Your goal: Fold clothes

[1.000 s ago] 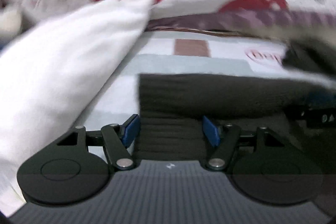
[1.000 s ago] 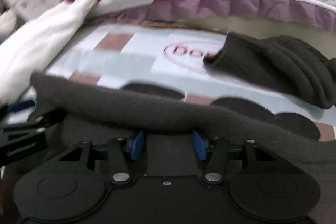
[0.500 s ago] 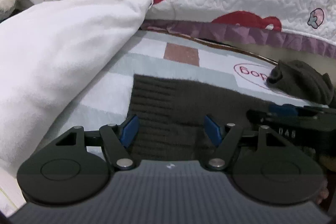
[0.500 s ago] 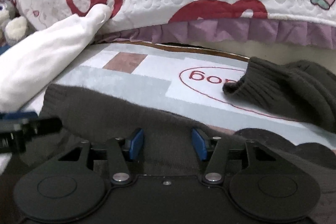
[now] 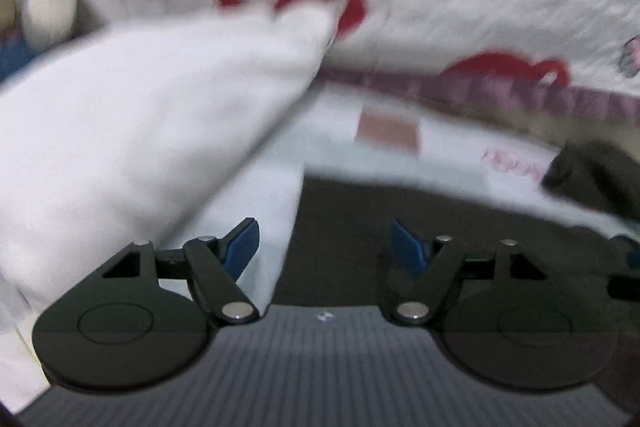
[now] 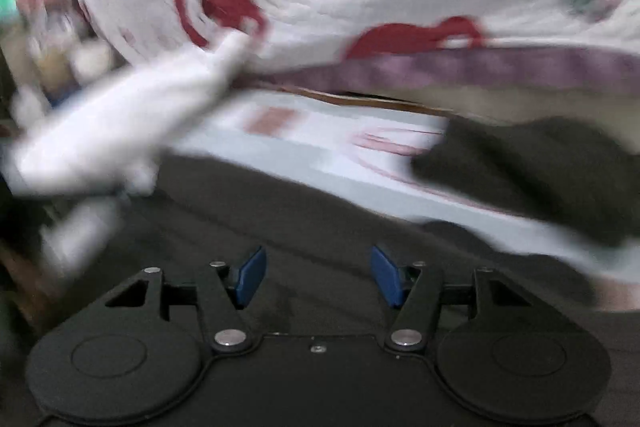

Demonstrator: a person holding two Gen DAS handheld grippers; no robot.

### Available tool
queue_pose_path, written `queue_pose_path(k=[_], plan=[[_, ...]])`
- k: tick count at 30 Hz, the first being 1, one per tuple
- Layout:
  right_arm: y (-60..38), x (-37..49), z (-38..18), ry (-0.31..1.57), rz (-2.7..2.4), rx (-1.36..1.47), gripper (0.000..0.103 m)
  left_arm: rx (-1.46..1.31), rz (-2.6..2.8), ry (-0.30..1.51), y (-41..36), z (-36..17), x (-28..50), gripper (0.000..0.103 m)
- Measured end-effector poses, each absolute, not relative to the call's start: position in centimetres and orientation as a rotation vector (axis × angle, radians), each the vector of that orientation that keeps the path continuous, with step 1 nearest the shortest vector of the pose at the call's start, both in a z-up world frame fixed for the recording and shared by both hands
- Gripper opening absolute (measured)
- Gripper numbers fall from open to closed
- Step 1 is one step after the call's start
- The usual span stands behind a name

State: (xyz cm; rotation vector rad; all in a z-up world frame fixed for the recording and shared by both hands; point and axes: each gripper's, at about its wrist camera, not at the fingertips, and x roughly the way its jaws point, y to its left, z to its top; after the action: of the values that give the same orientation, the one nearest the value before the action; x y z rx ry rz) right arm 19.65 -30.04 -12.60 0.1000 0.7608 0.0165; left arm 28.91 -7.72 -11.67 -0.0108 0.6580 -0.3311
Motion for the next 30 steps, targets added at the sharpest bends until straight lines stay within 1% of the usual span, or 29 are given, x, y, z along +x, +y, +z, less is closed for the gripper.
queue_pose_path(k=[1, 3, 4, 5, 6, 7, 9, 10, 11, 12, 13, 15, 18, 20, 21, 22, 23, 24, 25, 27, 28, 29, 30], plan=[[-31.0, 18.7, -12.7, 0.772, -0.038, 0.048, 0.063, -0.006, -0.364, 0.634, -8.2, -11.0, 28.4, 0.072], [-33.1, 17.4, -12.6, 0.775, -0.136, -0.017, 0.063, -0.048, -0.441, 0.672, -9.3, -10.4, 27.9, 0.072], [-33.9, 17.2, -12.4, 0.764, -0.159, -0.029, 0.048, -0.109, -0.485, 0.739, -9.8, -10.5, 28.0, 0.071], [-33.8, 17.1, -12.1, 0.747, -0.171, -0.099, 0.035, -0.164, -0.537, 0.773, -10.3, -10.5, 27.9, 0.066], [-33.6, 17.0, -11.7, 0.729, -0.183, -0.17, 0.02, -0.211, -0.588, 0.801, -10.9, -10.6, 27.6, 0.064], [-32.8, 17.2, -11.6, 0.72, -0.183, -0.239, 0.021, -0.211, -0.632, 0.796, -11.6, -10.8, 27.1, 0.063], [-31.8, 17.9, -11.4, 0.713, -0.172, -0.327, 0.02, -0.162, -0.671, 0.803, -13.1, -11.4, 26.0, 0.057], [-31.5, 18.5, -11.3, 0.715, -0.161, -0.344, 0.018, -0.166, -0.698, 0.809, -13.6, -11.9, 25.7, 0.053], [-31.3, 19.0, -11.2, 0.717, -0.151, -0.361, 0.018, -0.184, -0.715, 0.826, -13.8, -12.4, 25.6, 0.048], [-31.1, 19.6, -11.2, 0.719, -0.141, -0.379, 0.028, -0.201, -0.731, 0.842, -14.0, -12.9, 25.5, 0.047], [-31.4, 20.4, -11.4, 0.715, -0.155, -0.416, 0.047, -0.21, -0.736, 0.846, -14.1, -13.1, 25.4, 0.045], [-32.3, 22.1, -12.3, 0.735, -0.166, -0.482, 0.069, -0.199, -0.743, 0.83, -14.2, -13.4, 24.9, 0.045], [-34.1, 24.3, -14.3, 0.778, -0.188, -0.56, 0.068, -0.213, -0.747, 0.825, -14.0, -13.3, 24.9, 0.045], [-35.1, 25.5, -15.6, 0.784, -0.26, -0.631, 0.07, -0.249, -0.746, 0.844, -13.8, -13.7, 25.5, 0.045], [-35.9, 26.1, -16.3, 0.819, -0.274, -0.612, 0.07, -0.271, -0.741, 0.855, -13.5, -13.9, 25.8, 0.045], [-36.5, 26.4, -16.6, 0.842, -0.255, -0.561, 0.064, -0.292, -0.736, 0.866, -13.3, -14.0, 26.1, 0.045], [-37.1, 26.7, -16.9, 0.865, -0.235, -0.509, 0.052, -0.314, -0.733, 0.88, -13.0, -14.2, 26.4, 0.046], [-37.4, 26.6, -16.7, 0.866, -0.23, -0.46, 0.009, -0.341, -0.73, 0.892, -12.7, -14.3, 26.6, 0.046], [-37.6, 26.5, -16.6, 0.867, -0.224, -0.411, 0.012, -0.367, -0.729, 0.903, -12.5, -14.5, 26.9, 0.046], [-37.6, 24.5, -14.3, 0.781, -0.234, -0.244, 0.012, -0.416, -0.733, 0.93, -12.1, -14.5, 27.2, 0.048], [-37.4, 23.0, -13.0, 0.734, -0.229, -0.161, 0.012, -0.436, -0.734, 0.951, -12.0, -14.4, 27.4, 0.051], [-37.1, 21.5, -11.6, 0.686, -0.224, -0.079, 0.012, -0.459, -0.734, 0.994, -12.0, -14.3, 27.6, 0.059], [-36.4, 19.6, -10.2, 0.646, -0.208, -0.032, 0.012, -0.486, -0.735, 1.054, -11.8, -14.3, 28.0, 0.063]])
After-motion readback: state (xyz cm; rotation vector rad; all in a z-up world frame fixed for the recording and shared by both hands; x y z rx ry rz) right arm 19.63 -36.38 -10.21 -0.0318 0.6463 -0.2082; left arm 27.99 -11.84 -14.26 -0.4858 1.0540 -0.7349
